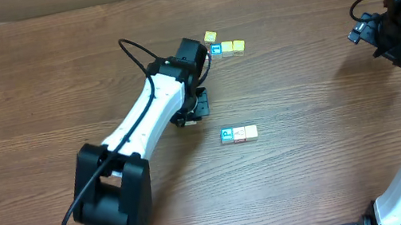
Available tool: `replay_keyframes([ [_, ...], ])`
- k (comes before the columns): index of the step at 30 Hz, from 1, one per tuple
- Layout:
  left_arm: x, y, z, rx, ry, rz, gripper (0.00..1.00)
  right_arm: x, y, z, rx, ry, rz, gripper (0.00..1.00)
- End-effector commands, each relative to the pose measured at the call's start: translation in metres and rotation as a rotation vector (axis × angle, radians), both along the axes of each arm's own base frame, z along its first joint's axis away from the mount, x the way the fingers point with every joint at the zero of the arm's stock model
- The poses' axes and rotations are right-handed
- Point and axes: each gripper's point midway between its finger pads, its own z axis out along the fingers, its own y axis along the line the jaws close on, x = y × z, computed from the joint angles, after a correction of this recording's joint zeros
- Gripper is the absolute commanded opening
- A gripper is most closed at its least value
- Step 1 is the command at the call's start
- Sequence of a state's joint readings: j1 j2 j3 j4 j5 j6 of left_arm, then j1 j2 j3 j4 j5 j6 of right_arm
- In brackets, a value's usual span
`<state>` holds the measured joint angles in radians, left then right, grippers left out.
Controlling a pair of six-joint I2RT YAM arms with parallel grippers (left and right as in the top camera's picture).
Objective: Flip 5 blocks
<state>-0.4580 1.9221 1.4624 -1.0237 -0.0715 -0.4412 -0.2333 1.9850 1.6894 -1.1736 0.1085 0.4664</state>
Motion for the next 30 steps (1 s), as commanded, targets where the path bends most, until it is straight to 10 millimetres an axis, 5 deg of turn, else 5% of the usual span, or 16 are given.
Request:
replay_keyframes([
  [1,-0.005,-0.016,0.028,-0.044,-0.051,0.016,0.2,0.004,-0.002,0.016,-0.013,-0.043,0.0,1.0],
  [14,-0.033,-0.026,-0.014,-0.044,-0.006,0.028,0.2,0.004,-0.002,0.016,-0.013,-0.043,0.0,1.0],
  [30,-0.042,-0.032,-0.027,-0.052,0.008,0.025,0.21,0.004,-0.002,0.015,-0.013,-0.042,0.0,1.0],
])
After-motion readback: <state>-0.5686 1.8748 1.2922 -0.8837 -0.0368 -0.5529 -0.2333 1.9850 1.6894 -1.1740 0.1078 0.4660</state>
